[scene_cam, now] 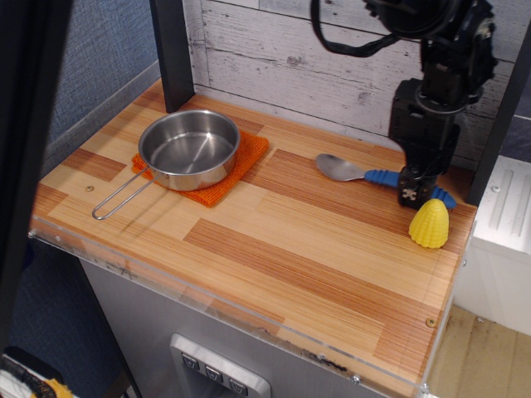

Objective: Move the blue spatula away from yellow object.

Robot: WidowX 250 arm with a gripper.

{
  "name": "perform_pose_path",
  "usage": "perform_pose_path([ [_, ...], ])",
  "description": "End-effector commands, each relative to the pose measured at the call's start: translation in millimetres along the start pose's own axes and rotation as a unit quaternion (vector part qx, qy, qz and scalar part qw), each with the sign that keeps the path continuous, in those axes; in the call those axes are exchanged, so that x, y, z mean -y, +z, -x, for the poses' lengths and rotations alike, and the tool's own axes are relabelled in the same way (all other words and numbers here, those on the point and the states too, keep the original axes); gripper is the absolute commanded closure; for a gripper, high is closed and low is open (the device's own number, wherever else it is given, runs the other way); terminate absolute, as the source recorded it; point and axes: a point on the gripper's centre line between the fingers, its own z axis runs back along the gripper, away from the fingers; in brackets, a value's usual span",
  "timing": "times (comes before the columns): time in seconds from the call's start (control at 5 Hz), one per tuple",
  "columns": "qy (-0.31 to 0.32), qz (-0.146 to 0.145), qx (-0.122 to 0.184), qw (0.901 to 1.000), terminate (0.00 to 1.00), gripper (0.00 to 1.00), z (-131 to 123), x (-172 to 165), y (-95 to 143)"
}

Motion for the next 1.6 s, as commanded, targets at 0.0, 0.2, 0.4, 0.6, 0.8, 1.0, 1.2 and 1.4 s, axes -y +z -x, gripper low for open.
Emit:
perform_pose_path([
  [0.0,-0.016,0.004,0.008,0.9998,0.0,1.0,6,4,2],
  [0.2,-0.014,0.005,0.0,0.9999,0.0,1.0,0,-1,7],
  [0.4,-0.016,0.013,-0.005,0.9998,0.0,1.0,-3,-3,14],
  [0.6,-0.027,0.007,-0.006,0.9996,0.0,1.0,-8,-1,33],
  [0.8,-0.023,0.024,-0.009,0.9994,0.0,1.0,-14,1,51],
  [1.0,-0.019,0.036,-0.002,0.9992,0.0,1.0,-26,-5,70],
  [1.2,-0.024,0.038,-0.002,0.999,0.0,1.0,-35,-14,89],
  [1.4,-0.02,0.043,0.003,0.9989,0.0,1.0,-43,-38,104],
])
